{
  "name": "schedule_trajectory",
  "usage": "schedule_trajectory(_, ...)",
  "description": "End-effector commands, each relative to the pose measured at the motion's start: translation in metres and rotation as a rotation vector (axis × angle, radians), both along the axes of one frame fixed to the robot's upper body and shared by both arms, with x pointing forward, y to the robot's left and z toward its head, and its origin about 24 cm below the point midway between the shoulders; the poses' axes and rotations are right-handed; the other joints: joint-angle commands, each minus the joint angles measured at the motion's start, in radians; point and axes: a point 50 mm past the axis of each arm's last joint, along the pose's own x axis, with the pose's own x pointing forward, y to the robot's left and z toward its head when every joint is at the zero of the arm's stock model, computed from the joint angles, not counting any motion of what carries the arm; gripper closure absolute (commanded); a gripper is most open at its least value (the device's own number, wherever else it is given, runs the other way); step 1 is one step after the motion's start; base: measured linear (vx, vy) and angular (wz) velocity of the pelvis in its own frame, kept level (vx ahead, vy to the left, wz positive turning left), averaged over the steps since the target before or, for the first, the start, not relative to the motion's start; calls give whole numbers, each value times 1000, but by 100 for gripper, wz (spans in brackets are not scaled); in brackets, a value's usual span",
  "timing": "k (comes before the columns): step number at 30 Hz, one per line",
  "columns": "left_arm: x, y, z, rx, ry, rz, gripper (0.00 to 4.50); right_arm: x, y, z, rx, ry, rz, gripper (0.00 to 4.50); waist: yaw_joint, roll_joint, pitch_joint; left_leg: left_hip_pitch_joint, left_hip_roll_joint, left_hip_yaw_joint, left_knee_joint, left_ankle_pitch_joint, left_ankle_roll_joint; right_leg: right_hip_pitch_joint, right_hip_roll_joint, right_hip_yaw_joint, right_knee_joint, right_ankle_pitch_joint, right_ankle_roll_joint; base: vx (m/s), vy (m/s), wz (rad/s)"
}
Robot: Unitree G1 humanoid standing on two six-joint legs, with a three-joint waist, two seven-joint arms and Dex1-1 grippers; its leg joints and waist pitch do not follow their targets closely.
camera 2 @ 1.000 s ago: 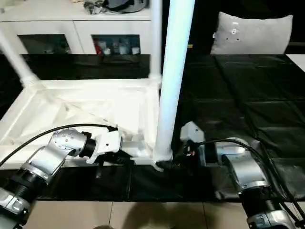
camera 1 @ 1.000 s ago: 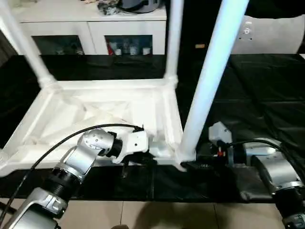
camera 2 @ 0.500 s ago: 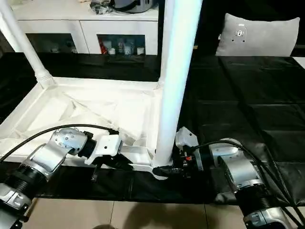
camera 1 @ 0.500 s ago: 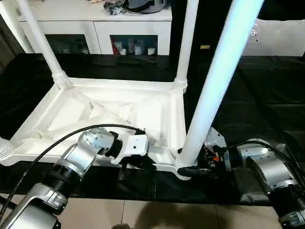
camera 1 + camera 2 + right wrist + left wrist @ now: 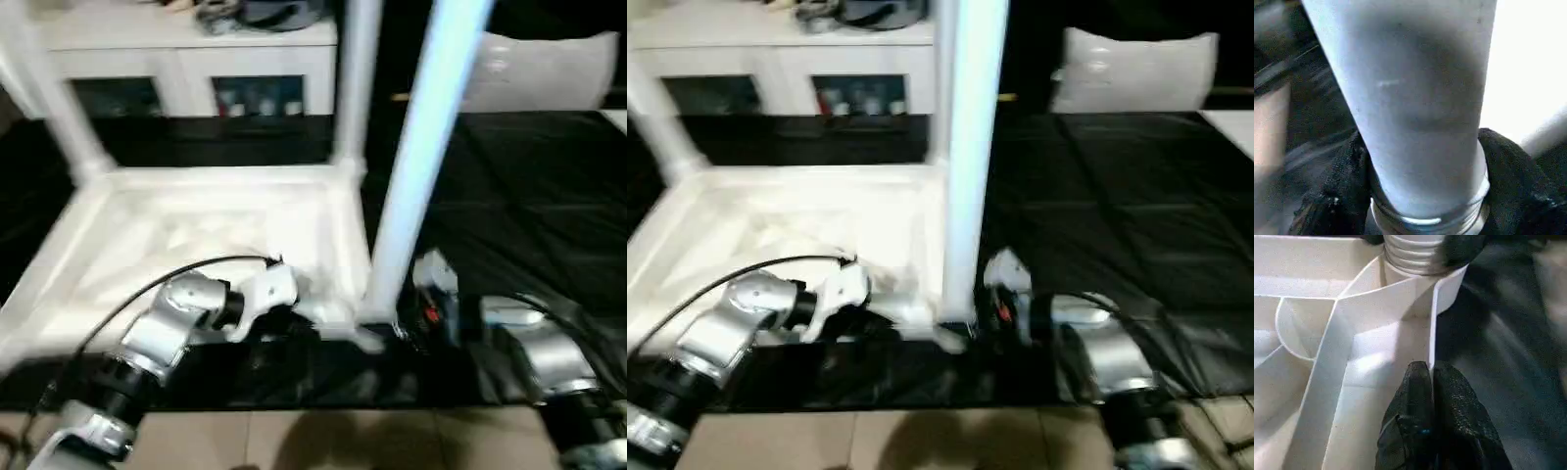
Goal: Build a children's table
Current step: Rotate leg to tighten
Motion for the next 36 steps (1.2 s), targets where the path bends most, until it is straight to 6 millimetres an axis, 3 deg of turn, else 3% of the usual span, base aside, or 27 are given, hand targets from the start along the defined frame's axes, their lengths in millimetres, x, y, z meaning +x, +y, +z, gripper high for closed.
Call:
schedule_trajectory(1,-8,-42,10,-160,5,-5,450,8,28,1,47,15,-46,174,-8,-13,-47,-3,43,-26,-73,-307,11,46,-78,39,-107,-618,-47,0,0,0)
schedule_trajectory(2,-8,-42,10,-160,5,-5,450,8,28,1,47,15,-46,174,-15,-13,-46,-5,44,-27,-73,-310,16,46,-77,38,-110,-617,-45,0,0,0)
schedule_trajectory(4,4,-61,16,-195,-54,179,450,19,43,-4,73,21,-230,174,-27,-13,-46,1,38,-23,-68,-317,30,38,-73,34,-119,-624,-37,0,0,0)
schedule_trajectory(7,7,-75,18,-185,-97,267,450,30,46,-10,54,50,-434,174,-41,-13,-49,-3,37,-26,-70,-307,32,41,-71,31,-118,-595,-36,0,0,0)
schedule_trajectory(9,5,-84,18,-175,-110,278,450,31,49,-13,14,22,-448,174,-45,-6,-55,-4,40,-24,-71,-300,45,39,-71,38,-112,-544,-54,0,0,0)
schedule_trajectory(10,4,-85,17,-169,-112,277,450,31,50,-13,15,19,-445,174,-44,-8,-55,-4,42,-23,-71,-292,50,39,-72,40,-112,-529,-61,0,0,0)
schedule_trajectory(12,3,-88,17,-149,-122,266,450,30,51,-11,27,7,-432,118,-39,-9,-58,-13,44,-23,-74,-259,66,45,-71,46,-101,-476,-80,0,0,0)
schedule_trajectory(13,3,-88,17,-149,-122,266,450,30,51,-11,27,7,-432,118,-36,-6,-60,-14,45,-23,-73,-245,69,46,-73,48,-98,-456,-88,0,0,0)
schedule_trajectory(16,5,-80,15,-118,-131,254,450,28,43,-6,65,-12,-398,86,-30,-6,-61,-20,48,-21,-74,-205,86,52,-73,52,-88,-385,-120,0,0,0)
schedule_trajectory(22,6,-66,9,-54,-158,193,450,26,23,1,74,-90,-351,55,-14,-5,-65,-24,50,-22,-71,-170,97,54,-74,55,-78,-345,-133,0,0,0)
schedule_trajectory(26,5,-50,4,2,-148,113,450,21,3,10,41,-157,-228,13,-4,-1,-72,-27,53,-21,-65,-115,112,56,-73,57,-64,-250,-160,0,0,0)
schedule_trajectory(28,4,-38,1,44,-145,25,450,16,-12,16,2,-177,-115,3,1,-1,-71,-28,52,-18,-61,-107,136,53,-70,57,-59,-210,-177,0,0,0)
schedule_trajectory(30,0,-29,-1,74,-135,-70,450,14,-21,20,-46,-179,-37,3,8,-1,-69,-25,53,-17,-62,-131,138,53,-72,57,-64,-246,-170,0,0,0)
schedule_trajectory(36,-7,-18,-1,100,-98,-216,450,11,-27,28,-65,-191,81,3,28,-5,-66,-17,59,-16,-68,-170,99,49,-72,59,-68,-324,-157,0,0,0)
